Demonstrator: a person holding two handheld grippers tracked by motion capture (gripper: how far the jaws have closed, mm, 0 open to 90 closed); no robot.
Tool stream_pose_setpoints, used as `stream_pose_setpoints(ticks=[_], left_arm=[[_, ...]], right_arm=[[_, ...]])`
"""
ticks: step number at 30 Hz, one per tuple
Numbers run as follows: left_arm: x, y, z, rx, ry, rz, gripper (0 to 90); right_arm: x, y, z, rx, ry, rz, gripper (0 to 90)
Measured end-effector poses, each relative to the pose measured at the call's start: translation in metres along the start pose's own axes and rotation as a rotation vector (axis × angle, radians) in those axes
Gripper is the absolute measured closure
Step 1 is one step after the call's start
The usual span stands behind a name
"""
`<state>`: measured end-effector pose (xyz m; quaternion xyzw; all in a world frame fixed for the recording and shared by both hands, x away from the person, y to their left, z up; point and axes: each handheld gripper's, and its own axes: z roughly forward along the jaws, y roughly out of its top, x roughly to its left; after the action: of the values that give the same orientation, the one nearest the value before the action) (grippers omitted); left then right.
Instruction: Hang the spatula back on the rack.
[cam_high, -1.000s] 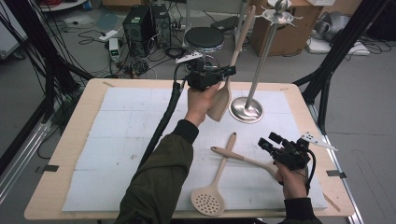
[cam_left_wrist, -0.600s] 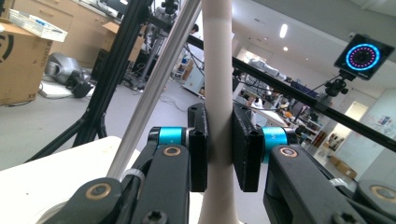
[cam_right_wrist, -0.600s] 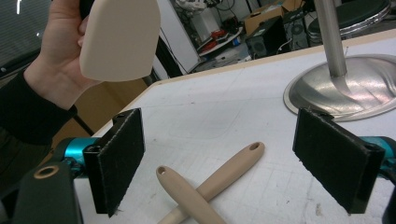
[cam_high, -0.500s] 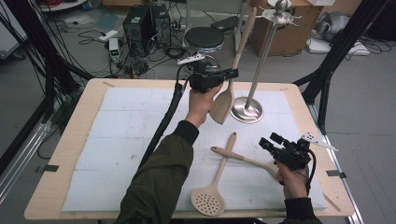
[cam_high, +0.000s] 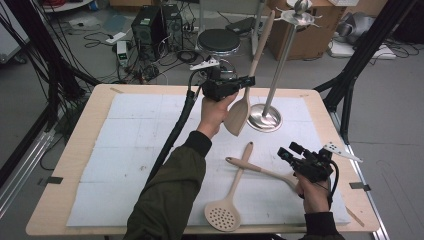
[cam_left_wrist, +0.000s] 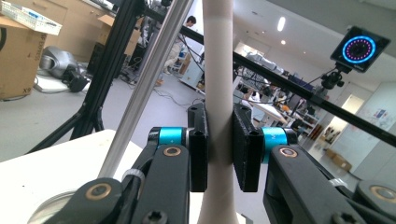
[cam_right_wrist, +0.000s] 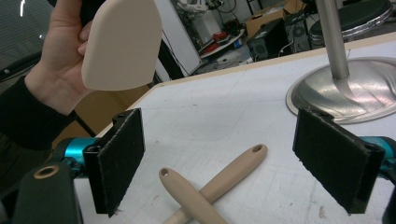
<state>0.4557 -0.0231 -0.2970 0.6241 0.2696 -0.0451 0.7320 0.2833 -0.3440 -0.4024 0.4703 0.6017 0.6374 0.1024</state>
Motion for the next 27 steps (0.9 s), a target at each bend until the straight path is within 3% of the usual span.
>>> stream_pose_setpoints(ticks=[11,14,27], left_arm=[[0.005,-0.001,-0.002,0.015,-0.015,-0.016,78.3],[0.008,-0.002,-0.002,0.019,-0.024,-0.037,78.3],[0.013,-0.003,0.001,0.058,-0.040,-0.028,78.3]], right_arm=[[0.002,0.000,0.000,-0.001,0.004,0.002,16.0],[0.002,0.000,0.000,-0.003,0.002,-0.002,16.0],[0.001,0.000,0.000,0.002,-0.003,0.009,16.0]])
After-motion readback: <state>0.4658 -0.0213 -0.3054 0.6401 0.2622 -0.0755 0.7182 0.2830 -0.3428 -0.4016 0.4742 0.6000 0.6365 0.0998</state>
